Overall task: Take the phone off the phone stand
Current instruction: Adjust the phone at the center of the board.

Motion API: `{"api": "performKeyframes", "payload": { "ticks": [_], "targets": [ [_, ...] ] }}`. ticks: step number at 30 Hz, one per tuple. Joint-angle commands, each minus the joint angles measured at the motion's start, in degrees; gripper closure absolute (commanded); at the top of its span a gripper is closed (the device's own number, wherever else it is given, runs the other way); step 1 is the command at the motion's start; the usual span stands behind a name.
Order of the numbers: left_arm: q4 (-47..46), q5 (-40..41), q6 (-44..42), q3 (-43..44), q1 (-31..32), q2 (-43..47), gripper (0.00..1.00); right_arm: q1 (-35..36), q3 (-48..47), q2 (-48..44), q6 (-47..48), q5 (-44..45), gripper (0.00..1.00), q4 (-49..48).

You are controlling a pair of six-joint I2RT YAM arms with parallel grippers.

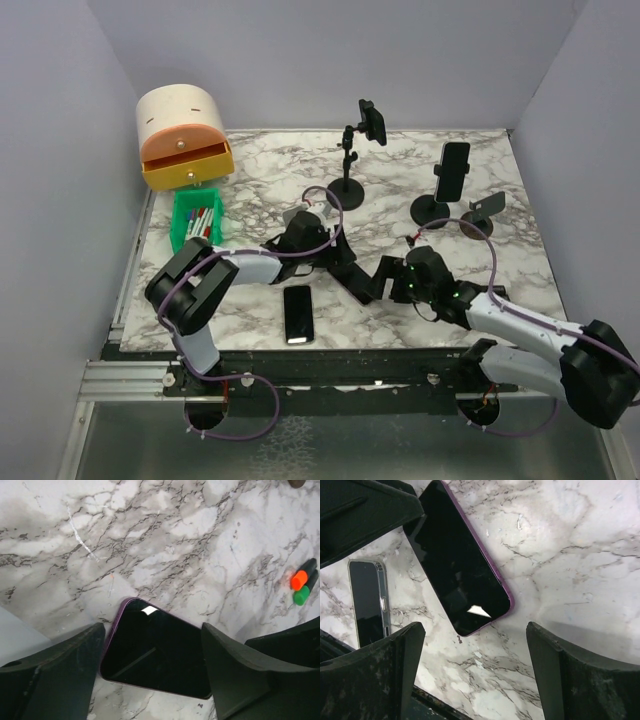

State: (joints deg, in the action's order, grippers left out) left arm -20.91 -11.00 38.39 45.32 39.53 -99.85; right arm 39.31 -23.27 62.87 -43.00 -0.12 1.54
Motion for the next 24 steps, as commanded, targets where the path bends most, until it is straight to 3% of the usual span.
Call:
{"api": "performKeyframes", "payload": {
  "ticks": [1, 3, 9, 14, 18, 24],
  "targets": [
    [2.25, -1.99, -0.6, 1.88, 0.37, 5.35, 0.08, 0.24, -2.71, -6.23, 7.43, 4.52, 0.1, 9.96],
    [4.38, -0.77, -1.06, 1.84, 0.37, 9.0, 0.01, 0.24, -4.39, -7.0, 11.15, 4.12, 0.09, 11.3],
    [19.15, 13.66, -8.89, 1.94, 0.33, 27.09, 0.01, 0.24, -12.25, 0.18, 21.71, 1.95, 0.09, 13.58],
    [28.69, 27.14, -18.62, 0.16, 0.29, 43.67, 0.01, 0.24, -16.45, 7.99, 24.63, 0.76, 0.07, 11.63],
    [30.91, 29.25, -27.58, -4.59, 0.24, 52.95, 0.01, 0.25, -19.32, 14.11, 26.93, -2.2, 0.06, 9.98],
    [31.77, 29.33, -27.87, -8.53, 0.25, 60.16, 0.01, 0.29, -24.06, 21.79, 30.69, -4.31, 0.0, 11.3]
  ]
}}
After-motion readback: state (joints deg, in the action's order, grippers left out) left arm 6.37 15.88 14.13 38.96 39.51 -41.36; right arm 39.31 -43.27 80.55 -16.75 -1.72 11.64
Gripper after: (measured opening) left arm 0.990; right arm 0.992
